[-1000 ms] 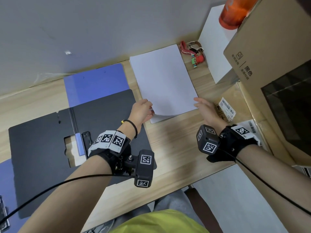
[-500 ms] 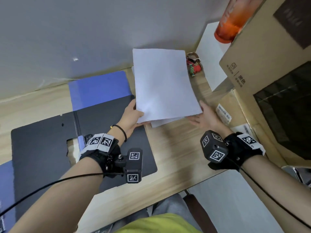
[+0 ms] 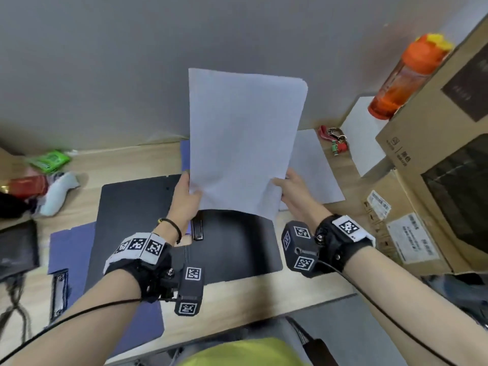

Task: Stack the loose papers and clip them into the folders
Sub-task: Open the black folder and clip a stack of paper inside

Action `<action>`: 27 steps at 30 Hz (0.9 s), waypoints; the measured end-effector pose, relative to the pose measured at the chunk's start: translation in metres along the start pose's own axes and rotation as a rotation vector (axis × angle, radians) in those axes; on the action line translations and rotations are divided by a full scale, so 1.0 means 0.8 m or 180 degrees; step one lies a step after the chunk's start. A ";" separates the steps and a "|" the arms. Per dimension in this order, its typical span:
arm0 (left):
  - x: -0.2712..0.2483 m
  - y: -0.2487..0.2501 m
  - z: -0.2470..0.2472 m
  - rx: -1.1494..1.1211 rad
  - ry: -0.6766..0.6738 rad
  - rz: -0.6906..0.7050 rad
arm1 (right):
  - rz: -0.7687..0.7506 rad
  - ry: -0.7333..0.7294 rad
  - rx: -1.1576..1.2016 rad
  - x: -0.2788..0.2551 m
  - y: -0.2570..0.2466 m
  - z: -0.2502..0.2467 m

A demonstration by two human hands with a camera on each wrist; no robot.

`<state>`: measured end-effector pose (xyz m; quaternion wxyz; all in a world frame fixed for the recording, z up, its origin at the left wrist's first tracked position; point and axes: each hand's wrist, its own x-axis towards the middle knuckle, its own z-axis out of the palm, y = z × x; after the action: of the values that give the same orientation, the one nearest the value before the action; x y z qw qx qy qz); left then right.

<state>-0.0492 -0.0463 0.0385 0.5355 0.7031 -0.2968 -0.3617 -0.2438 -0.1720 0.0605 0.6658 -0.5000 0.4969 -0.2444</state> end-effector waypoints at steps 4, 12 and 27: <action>0.023 0.065 -0.029 -0.0143 0.0182 0.0516 | -0.0568 -0.0004 0.0109 -0.001 -0.084 0.028; 0.025 0.036 -0.056 -0.0243 0.0212 0.0160 | -0.0468 0.0084 -0.0133 -0.016 -0.039 0.059; 0.045 0.028 -0.061 -0.0321 0.0198 -0.0648 | -0.0211 -0.0576 -0.0750 -0.023 -0.034 0.029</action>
<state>0.0106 -0.0551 0.0616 0.5395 0.7127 -0.1886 -0.4068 -0.2255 -0.1573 0.0931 0.6362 -0.6107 0.4434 -0.1602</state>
